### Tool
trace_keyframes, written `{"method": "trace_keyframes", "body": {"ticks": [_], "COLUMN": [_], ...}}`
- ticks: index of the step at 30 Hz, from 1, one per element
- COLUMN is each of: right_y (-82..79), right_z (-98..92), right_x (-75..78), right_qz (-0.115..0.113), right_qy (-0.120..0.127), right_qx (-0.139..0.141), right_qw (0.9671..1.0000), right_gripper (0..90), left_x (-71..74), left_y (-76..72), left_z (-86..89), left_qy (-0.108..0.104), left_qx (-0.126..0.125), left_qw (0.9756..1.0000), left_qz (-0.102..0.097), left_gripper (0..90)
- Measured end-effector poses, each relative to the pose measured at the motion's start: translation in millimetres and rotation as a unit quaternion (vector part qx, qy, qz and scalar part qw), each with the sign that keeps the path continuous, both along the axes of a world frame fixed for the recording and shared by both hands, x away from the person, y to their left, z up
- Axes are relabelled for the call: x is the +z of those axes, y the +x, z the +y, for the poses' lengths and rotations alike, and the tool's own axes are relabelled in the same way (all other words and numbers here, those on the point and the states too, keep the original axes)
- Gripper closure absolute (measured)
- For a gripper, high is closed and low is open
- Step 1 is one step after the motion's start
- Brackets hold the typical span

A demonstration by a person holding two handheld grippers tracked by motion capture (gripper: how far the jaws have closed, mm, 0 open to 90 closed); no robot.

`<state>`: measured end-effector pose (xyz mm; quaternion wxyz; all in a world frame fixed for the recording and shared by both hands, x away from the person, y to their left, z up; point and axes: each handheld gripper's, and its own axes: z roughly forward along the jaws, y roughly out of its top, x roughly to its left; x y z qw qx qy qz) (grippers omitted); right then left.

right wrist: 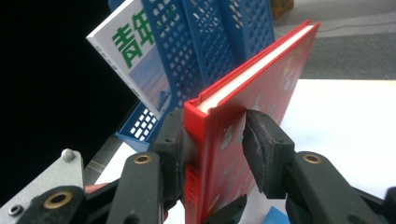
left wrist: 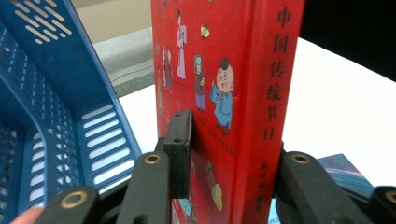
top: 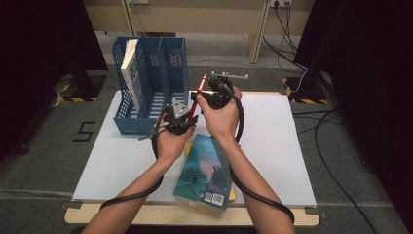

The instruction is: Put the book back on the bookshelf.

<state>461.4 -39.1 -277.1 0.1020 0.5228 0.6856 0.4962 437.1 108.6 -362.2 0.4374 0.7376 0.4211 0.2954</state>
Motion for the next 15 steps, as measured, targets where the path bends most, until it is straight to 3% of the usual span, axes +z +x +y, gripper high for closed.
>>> {"method": "trace_keyframes", "body": {"ticks": [5,10,15], "right_y": [-7.2,-14.2,-13.5], "right_z": [2.1,-4.1,-17.6], "right_x": [5.1,8.8,3.5], "right_qz": [-0.012,-0.031,-0.02], "right_qy": [0.014,0.02,0.019], "right_qx": [0.021,0.021,0.006], "right_qw": [0.9996,0.9991,0.9996], "right_gripper": [60.5,60.6,61.2], "left_x": [2.6,3.0,1.1], "left_y": [1.4,0.1,-4.5], "left_z": [9.4,20.7,29.8], "left_qy": [-0.006,-0.017,-0.019], "left_qx": [0.006,0.014,0.018], "left_qw": [1.0,0.9997,0.9996], "left_qz": [0.004,0.009,0.011], "left_gripper": [69.7,72.2,74.9]}}
